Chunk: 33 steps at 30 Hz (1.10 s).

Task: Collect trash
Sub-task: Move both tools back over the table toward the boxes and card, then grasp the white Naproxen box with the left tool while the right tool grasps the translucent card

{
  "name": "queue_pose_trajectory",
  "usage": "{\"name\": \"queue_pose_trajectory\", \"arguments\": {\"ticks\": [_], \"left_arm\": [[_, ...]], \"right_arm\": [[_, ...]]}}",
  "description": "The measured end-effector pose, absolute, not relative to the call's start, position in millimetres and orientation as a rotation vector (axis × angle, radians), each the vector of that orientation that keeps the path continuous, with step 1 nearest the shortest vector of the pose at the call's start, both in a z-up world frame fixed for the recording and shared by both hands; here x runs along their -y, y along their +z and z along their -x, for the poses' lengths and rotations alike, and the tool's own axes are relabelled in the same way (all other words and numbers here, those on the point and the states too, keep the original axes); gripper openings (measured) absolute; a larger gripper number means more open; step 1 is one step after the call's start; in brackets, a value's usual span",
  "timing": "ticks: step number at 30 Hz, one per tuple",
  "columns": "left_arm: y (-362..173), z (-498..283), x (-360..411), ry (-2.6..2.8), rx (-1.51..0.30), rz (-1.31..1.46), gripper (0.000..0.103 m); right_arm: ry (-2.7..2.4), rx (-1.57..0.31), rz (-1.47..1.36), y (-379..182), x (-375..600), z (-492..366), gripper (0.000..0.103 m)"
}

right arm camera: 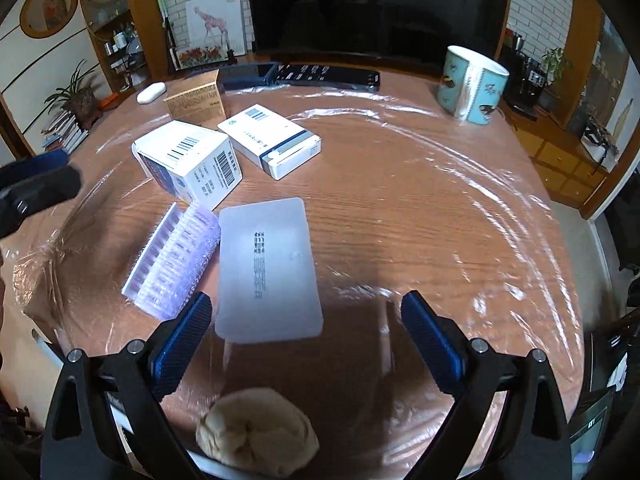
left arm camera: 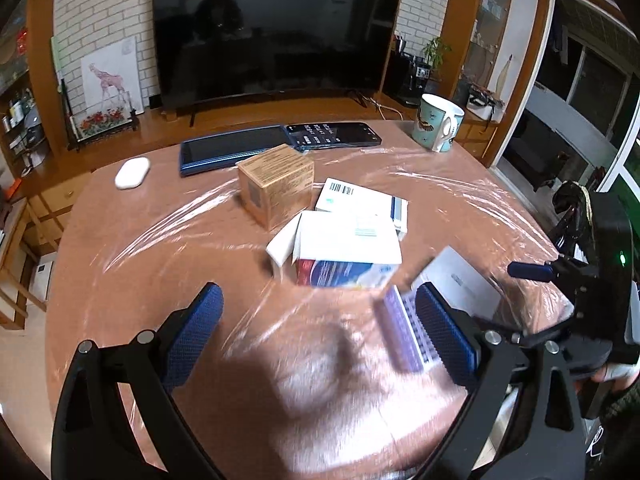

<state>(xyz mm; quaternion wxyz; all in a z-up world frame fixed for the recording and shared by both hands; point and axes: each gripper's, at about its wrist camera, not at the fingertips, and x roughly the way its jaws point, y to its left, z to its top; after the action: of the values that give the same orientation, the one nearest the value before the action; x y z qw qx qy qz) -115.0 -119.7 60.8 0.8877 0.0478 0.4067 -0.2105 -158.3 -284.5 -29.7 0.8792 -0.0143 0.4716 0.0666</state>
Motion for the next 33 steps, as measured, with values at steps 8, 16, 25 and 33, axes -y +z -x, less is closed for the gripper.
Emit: {"name": "queue_pose_trajectory", "arguments": {"ticks": [8,16,25,33], "left_arm": [[49,80,146,-0.449,-0.896,-0.107,0.098],[40,71,172,-0.420,-0.892,-0.236,0.098],[34,55,171,-0.469,-0.936,-0.200,0.100],[35,59,175,-0.480,-0.934,-0.220,0.100]], "right_arm": [[0.210,-1.035,0.073,-42,280,138,0.087],[0.251,-1.027,0.156,-43,273,127,0.086],[0.287,-1.018,0.173,-40,273,118,0.077],[0.292,-1.028,0.169,-39,273,121,0.077]]}}
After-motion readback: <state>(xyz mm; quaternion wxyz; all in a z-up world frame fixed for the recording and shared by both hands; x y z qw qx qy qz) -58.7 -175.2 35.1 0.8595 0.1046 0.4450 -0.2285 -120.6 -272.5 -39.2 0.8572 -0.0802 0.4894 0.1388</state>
